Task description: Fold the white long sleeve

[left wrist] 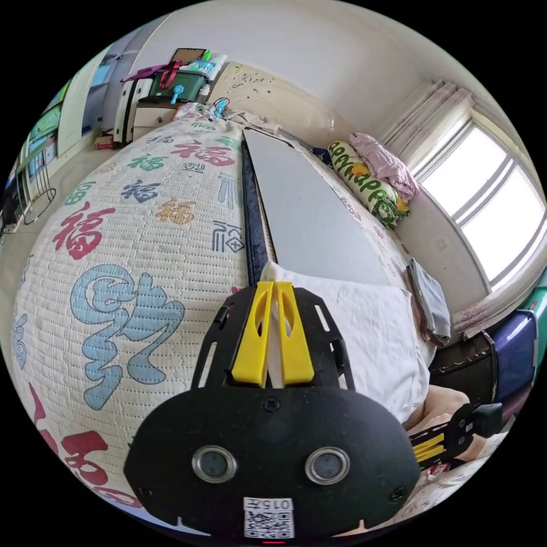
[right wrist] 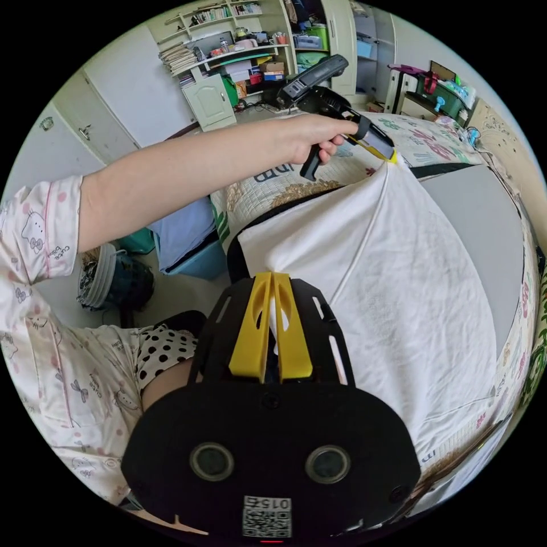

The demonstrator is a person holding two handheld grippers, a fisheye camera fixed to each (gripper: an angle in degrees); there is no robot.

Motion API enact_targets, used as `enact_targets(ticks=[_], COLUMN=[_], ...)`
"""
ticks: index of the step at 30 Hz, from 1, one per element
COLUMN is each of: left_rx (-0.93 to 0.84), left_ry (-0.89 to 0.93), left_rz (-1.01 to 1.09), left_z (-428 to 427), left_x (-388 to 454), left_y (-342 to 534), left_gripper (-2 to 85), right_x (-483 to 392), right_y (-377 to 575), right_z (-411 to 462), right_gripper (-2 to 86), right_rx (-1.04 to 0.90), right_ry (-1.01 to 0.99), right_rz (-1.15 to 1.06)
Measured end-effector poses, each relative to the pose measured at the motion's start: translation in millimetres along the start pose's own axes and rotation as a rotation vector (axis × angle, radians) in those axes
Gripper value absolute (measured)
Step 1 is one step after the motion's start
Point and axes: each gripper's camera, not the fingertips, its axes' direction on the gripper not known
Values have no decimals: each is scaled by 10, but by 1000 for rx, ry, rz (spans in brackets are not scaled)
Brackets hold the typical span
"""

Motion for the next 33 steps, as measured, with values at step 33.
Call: enact_targets(ticks=[33], left_rx=[-12], left_ry=[448], left_rz=[718], left_z=[-1076], left_x=[-1072], left_y=[3438], left_gripper=[76], right_x=[1971], right_y=[475], right_z=[-3576], right_gripper=[81], right_rx=[445], right_ry=[-14], right_rz=[868])
